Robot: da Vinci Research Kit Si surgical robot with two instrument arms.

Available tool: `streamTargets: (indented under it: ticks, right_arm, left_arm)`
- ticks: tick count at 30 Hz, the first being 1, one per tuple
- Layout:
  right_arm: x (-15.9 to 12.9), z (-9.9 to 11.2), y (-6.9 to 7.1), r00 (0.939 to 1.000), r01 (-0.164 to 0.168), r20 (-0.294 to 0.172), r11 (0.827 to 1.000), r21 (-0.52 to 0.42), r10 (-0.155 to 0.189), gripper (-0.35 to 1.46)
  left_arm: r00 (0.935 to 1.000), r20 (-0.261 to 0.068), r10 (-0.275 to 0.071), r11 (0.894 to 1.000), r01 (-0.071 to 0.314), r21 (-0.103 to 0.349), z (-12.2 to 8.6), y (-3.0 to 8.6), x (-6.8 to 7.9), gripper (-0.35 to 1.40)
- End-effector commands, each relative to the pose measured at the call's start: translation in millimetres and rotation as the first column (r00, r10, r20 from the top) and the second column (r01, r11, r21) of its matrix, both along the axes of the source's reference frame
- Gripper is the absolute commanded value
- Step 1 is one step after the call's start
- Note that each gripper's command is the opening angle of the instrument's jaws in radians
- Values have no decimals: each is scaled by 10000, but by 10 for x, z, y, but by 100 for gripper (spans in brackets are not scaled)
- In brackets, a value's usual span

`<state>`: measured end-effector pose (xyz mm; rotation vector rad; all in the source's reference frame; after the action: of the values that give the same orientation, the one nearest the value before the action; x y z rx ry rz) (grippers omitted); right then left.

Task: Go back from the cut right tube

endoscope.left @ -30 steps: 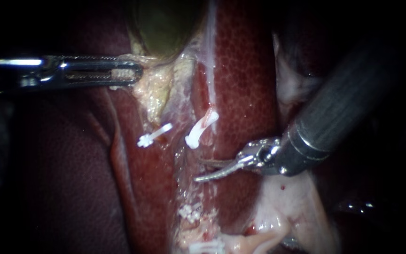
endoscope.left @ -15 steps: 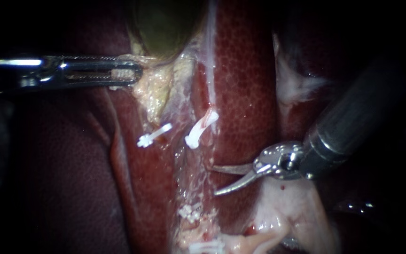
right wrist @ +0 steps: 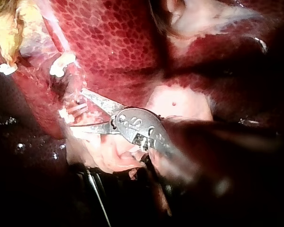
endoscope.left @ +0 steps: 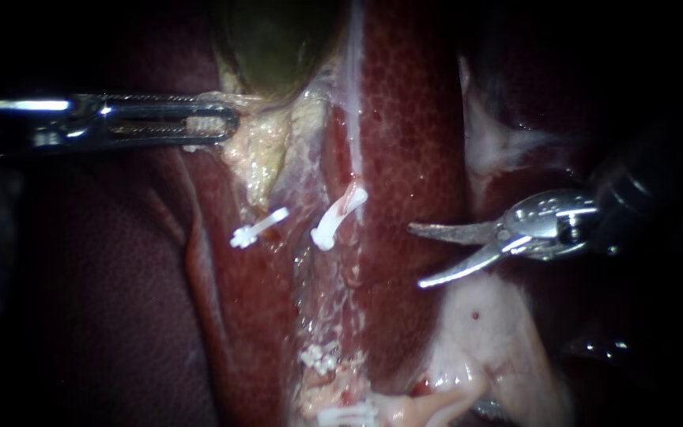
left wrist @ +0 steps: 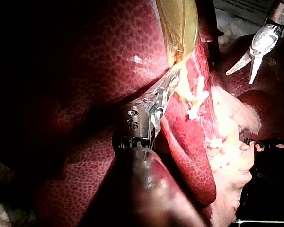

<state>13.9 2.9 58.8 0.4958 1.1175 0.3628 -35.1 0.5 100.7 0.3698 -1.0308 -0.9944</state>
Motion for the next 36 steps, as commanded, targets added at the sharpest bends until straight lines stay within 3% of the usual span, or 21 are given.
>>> streamTargets:
  ticks: [1, 9, 21, 28, 36]
  right_arm:
    - [0, -6, 0, 10000, -29, 44, 10000, -43, 30, 143]
    - [-1, -13, 2, 9998, -162, 153, 9999, -61, 163, 143]
    - [0, -13, 2, 9997, -171, 159, 9998, -62, 172, 143]
    - [1, -13, 2, 9997, -177, 163, 9998, -62, 178, 143]
    - [2, -13, 2, 9997, -184, 168, 9998, -62, 185, 143]
  left_arm:
    - [10000, -15, -12, 10000, 12, -8, 1, -1, -1, -32]
    - [10000, -42, -68, 9999, 68, -116, 15, -10, -11, -30]
    - [9989, -166, 442, 9990, -441, 24, 45, -38, -45, -30]
    - [9987, -167, 483, 9988, -481, 87, 50, -41, -54, -30]
    - [9986, -149, 504, 9987, -503, 89, 50, -41, -56, -30]
